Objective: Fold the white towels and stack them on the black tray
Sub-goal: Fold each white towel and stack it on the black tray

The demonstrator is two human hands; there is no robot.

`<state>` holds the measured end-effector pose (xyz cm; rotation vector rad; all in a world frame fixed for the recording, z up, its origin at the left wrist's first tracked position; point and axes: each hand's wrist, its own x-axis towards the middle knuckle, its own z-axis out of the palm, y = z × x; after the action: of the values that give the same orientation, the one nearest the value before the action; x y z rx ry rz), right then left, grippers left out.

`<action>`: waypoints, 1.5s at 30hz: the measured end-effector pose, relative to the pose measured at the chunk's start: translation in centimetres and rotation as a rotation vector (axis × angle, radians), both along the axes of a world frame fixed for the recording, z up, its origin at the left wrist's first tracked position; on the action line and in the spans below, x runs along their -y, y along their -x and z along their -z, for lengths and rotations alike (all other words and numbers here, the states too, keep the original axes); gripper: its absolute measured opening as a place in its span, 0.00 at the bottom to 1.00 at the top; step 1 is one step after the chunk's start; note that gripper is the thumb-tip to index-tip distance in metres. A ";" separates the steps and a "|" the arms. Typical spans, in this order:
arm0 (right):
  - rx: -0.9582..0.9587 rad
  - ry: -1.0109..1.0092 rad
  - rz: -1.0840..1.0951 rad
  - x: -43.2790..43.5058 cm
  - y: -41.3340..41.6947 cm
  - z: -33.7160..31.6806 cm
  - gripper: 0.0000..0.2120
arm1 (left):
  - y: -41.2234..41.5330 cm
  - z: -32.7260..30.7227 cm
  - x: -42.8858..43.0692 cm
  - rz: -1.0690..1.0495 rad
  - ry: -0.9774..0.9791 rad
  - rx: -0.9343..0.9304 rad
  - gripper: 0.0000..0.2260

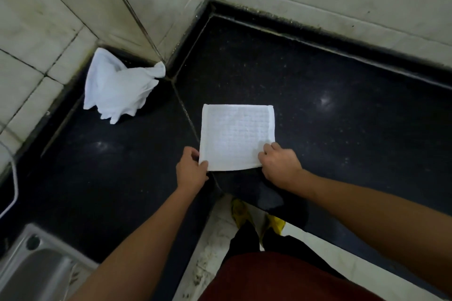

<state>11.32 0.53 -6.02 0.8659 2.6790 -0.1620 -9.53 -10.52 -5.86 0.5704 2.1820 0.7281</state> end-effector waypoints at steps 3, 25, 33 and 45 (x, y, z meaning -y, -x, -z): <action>-0.066 0.003 0.011 0.3 -2.1 0.2 0.12 | -1.8 0.3 1.8 0.051 0.038 0.070 0.06; -0.352 0.395 0.437 -1.9 -6.1 -1.9 0.10 | 0.7 -2.3 2.0 0.383 0.036 -0.175 0.05; -0.391 0.553 0.848 -6.8 -1.7 -0.6 0.07 | 4.4 0.1 -4.9 0.157 0.040 -0.070 0.07; -0.089 0.301 0.889 -8.1 0.0 0.6 0.12 | 4.5 3.0 -8.1 0.374 0.267 -0.253 0.11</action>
<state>11.30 8.66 -6.62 1.8855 2.0549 -0.7823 -14.02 -2.40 -8.87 0.9344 2.2588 0.1689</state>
